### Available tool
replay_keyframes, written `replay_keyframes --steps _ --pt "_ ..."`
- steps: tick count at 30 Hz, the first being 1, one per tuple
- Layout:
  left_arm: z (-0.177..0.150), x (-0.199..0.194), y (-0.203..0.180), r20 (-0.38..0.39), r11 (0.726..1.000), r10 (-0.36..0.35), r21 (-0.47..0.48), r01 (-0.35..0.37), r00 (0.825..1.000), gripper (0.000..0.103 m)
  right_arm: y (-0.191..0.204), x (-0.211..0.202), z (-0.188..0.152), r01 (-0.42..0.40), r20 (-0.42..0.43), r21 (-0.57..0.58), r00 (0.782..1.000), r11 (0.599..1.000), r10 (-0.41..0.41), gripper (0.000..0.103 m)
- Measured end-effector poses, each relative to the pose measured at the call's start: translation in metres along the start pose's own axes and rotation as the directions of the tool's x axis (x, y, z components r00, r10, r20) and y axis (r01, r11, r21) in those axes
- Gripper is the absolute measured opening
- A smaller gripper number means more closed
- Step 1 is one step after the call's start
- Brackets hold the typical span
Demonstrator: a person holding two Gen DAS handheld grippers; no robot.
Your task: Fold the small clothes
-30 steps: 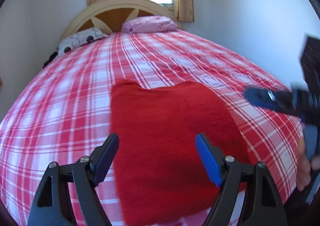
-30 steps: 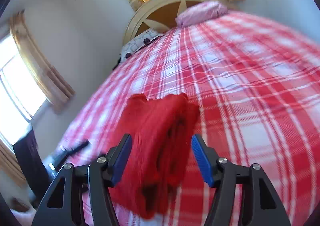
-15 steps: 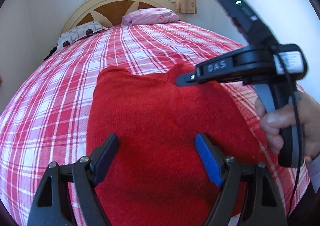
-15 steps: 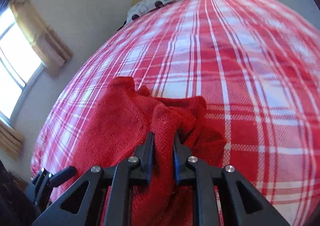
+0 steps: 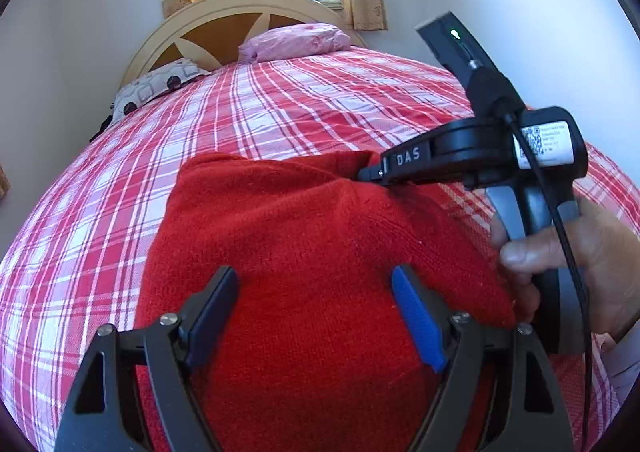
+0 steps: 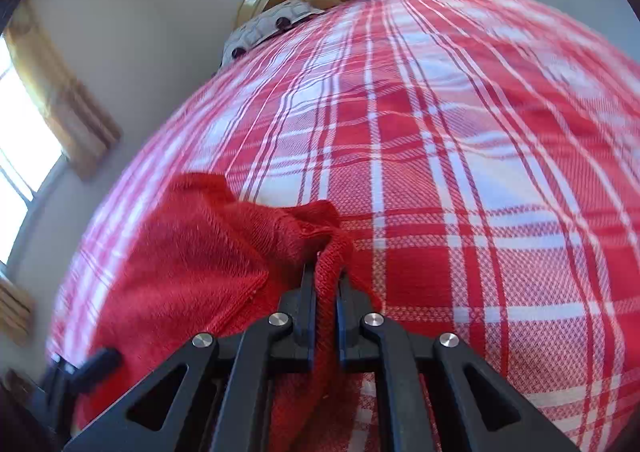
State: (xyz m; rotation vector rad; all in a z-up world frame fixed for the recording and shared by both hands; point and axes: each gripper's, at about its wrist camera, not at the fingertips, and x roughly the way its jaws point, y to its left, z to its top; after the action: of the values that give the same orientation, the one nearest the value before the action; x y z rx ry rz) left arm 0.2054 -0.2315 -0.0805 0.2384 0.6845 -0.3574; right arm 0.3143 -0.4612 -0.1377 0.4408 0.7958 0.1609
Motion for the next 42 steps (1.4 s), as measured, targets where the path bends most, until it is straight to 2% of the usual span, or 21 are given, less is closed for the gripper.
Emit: replay_keyframes --steps 2,4,6,8,10,12,14,17,23,25,29,31,33,38,42 --pt "0.000 -0.002 0.004 0.000 1.000 -0.005 -0.011 0.005 1.000 0.082 -0.007 -0.001 -0.001 -0.033 0.006 0.043 0.999 0.999 0.032 0.010" --pt "-0.004 -0.008 0.003 0.006 1.000 0.009 -0.008 -0.009 1.000 0.082 -0.011 -0.005 -0.004 -0.066 0.015 0.093 0.998 0.993 0.065 0.019" --pt "-0.007 -0.017 0.004 0.015 1.000 0.018 0.003 -0.018 1.000 0.083 -0.015 -0.015 -0.008 -0.097 0.028 0.150 0.995 0.984 0.094 0.025" --pt "-0.010 -0.031 0.010 0.018 1.000 -0.003 0.028 0.003 1.000 0.089 -0.015 -0.033 -0.013 -0.072 0.049 0.182 0.997 0.981 0.064 0.026" --pt "-0.014 -0.044 0.020 0.033 0.998 -0.031 0.047 0.029 0.999 0.096 -0.015 -0.058 -0.021 -0.012 0.104 0.199 0.995 0.980 -0.009 0.042" --pt "-0.018 -0.053 0.031 0.046 0.998 -0.041 0.046 0.039 0.998 0.099 -0.011 -0.085 -0.034 0.025 0.181 0.201 0.982 0.979 -0.062 0.042" --pt "-0.024 -0.059 0.047 0.039 0.999 -0.040 0.025 0.039 0.998 0.099 0.010 -0.106 -0.051 0.030 0.216 0.117 0.975 0.993 -0.055 0.042" --pt "-0.028 -0.059 0.071 0.004 0.999 -0.015 -0.029 0.015 1.000 0.099 0.042 -0.121 -0.075 0.064 0.230 0.017 0.971 0.998 -0.066 0.042" --pt "-0.042 -0.055 0.099 -0.036 0.994 0.025 -0.105 -0.029 0.999 0.099 0.088 -0.137 -0.127 0.114 0.273 -0.070 0.958 0.991 -0.091 0.041" --pt "-0.047 -0.056 0.100 -0.042 0.993 0.015 -0.116 -0.020 0.999 0.099 0.107 -0.136 -0.136 0.127 0.267 -0.154 0.960 0.980 -0.082 0.035" --pt "-0.052 -0.054 0.093 -0.058 0.996 0.025 -0.081 -0.030 0.998 0.099 0.139 -0.115 -0.141 0.184 0.227 -0.322 0.967 0.928 -0.113 0.035" --pt "-0.055 -0.049 0.089 -0.080 0.997 0.049 -0.059 -0.054 0.996 0.099 0.143 -0.103 -0.141 0.214 0.210 -0.375 0.967 0.902 -0.142 0.033" --pt "-0.057 -0.049 0.091 -0.086 0.997 0.041 -0.067 -0.047 0.995 0.099 0.139 -0.090 -0.140 0.240 0.183 -0.401 0.967 0.884 -0.179 0.028" --pt "-0.057 -0.054 0.099 -0.074 0.997 0.035 -0.069 -0.040 0.997 0.099 0.131 -0.098 -0.145 0.286 0.193 -0.395 0.955 0.873 -0.225 0.028" --pt "-0.052 -0.057 0.115 -0.064 0.995 0.031 -0.096 -0.037 0.997 0.099 0.108 -0.112 -0.156 0.336 0.161 -0.322 0.941 0.885 -0.298 0.028"
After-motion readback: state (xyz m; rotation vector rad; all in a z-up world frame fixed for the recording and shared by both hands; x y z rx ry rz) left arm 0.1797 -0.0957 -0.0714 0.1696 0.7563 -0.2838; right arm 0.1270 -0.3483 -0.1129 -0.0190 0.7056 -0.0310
